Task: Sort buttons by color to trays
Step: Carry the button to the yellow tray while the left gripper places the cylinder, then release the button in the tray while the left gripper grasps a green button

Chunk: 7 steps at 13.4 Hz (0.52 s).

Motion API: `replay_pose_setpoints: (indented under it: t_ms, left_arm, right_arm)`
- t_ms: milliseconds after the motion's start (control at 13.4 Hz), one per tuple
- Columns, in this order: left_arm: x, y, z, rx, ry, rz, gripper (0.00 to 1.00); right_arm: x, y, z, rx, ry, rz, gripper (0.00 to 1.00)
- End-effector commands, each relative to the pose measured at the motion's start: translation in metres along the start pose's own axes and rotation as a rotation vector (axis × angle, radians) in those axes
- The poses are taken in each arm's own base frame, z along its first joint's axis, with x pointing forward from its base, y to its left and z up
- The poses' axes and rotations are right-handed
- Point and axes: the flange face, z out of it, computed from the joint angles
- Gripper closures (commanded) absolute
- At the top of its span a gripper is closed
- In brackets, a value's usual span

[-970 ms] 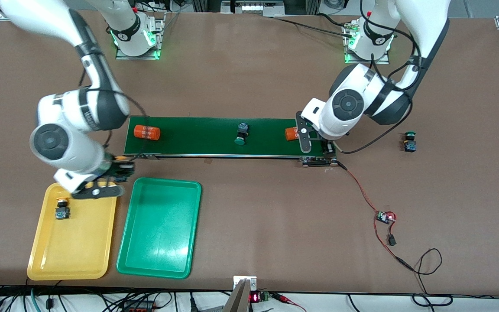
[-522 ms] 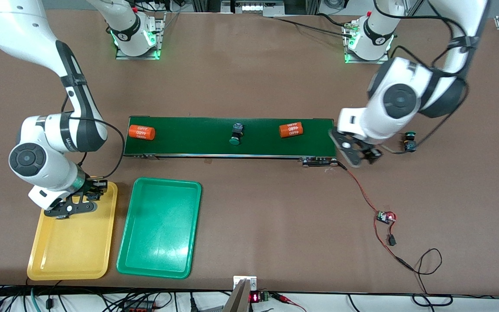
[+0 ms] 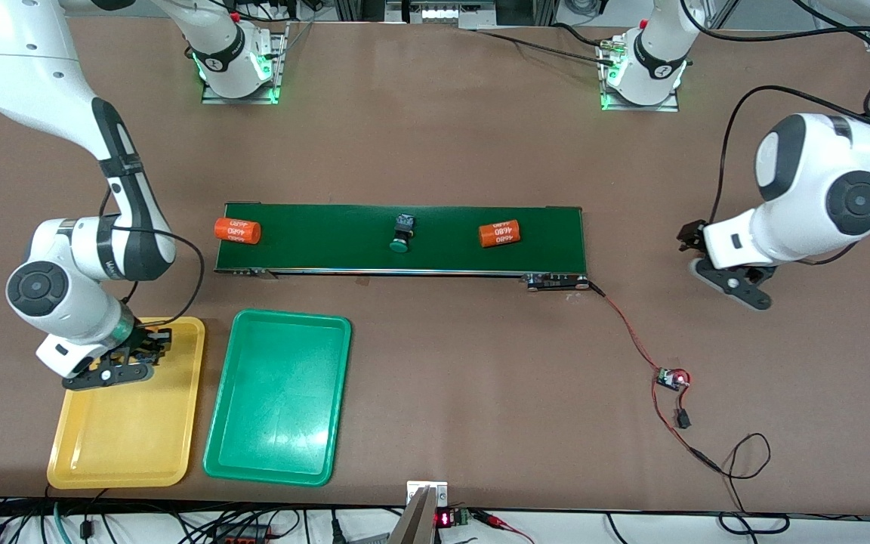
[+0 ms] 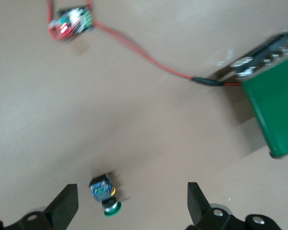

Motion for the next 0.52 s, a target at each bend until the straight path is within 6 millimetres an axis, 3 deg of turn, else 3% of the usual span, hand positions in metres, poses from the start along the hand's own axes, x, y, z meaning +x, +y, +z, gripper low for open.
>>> replay_pose_setpoints:
  t_ms: [0, 373, 448]
  left_arm:
    - [-0.015, -0.022, 0.012, -0.023, -0.025, -0.143, 0.0]
    - [-0.042, -0.078, 0.062, -0.022, -0.066, -0.342, 0.0]
    - [-0.045, -0.078, 0.074, -0.026, -0.076, -0.345, 0.0]
  right_arm:
    - [0.007, 0.011, 0.015, -0.017, 0.037, -0.016, 0.74]
    - [0.003, 0.028, 0.048, -0.037, 0.087, -0.041, 0.74]
    - [0.003, 0.028, 0.048, -0.038, 0.087, -0.042, 0.73]
